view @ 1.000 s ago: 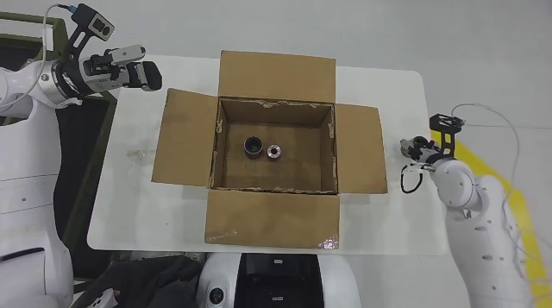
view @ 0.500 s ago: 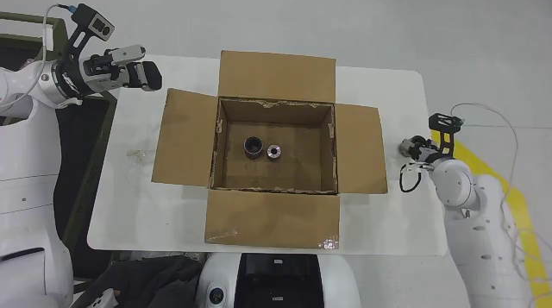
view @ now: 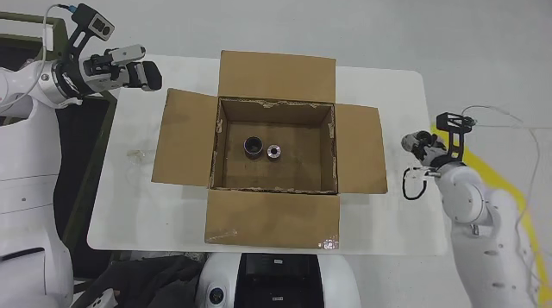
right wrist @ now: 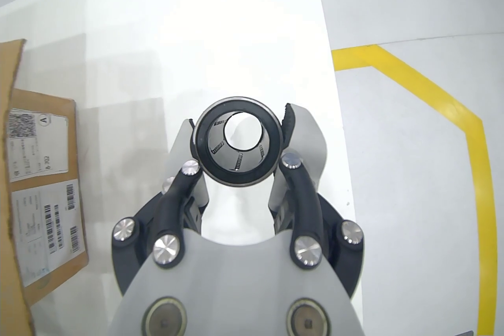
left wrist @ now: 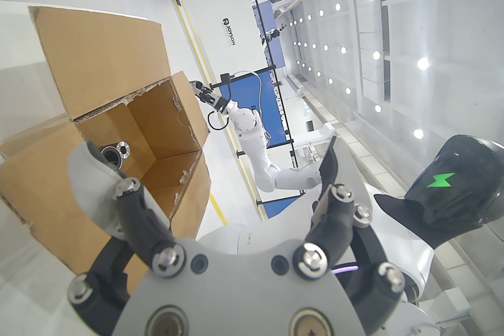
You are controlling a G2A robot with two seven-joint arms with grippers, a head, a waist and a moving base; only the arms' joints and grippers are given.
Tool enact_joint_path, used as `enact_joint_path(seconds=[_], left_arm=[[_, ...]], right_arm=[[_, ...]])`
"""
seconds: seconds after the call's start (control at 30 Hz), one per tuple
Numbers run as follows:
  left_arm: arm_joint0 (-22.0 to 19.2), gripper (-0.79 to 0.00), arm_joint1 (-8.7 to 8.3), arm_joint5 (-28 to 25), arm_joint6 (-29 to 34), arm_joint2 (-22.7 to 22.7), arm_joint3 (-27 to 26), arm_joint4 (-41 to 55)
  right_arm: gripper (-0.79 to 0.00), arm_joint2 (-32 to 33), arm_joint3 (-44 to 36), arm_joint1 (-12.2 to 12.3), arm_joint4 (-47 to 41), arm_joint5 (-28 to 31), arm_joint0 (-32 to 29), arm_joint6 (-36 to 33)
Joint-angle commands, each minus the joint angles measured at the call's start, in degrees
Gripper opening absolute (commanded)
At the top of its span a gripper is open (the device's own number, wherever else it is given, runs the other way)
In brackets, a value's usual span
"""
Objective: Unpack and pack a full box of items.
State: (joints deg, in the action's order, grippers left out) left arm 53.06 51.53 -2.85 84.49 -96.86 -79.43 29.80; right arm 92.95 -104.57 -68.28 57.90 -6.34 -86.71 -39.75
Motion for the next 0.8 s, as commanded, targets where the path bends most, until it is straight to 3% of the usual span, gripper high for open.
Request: enact_joint_path(seconds=[0.0, 0.47, 0.77], left_arm=[[0.0, 0.000, 0.00, 0.0, 0.0, 0.0, 0.0, 0.0], [0.0, 0.000, 0.00, 0.0, 0.0, 0.0, 0.0, 0.0], [0.0, 0.000, 0.00, 0.0, 0.0, 0.0, 0.0, 0.0]], right_arm=[[-0.785, 0.1, -1.8, 0.0, 0.3, -0.1, -0.7, 0.2], [-0.785, -1.2, -14.0, 0.0, 3.6, -0.9, -4.0, 1.2], [-0.785, -4.5, -20.4, 0.0, 7.1, 0.5, -3.0, -0.4]])
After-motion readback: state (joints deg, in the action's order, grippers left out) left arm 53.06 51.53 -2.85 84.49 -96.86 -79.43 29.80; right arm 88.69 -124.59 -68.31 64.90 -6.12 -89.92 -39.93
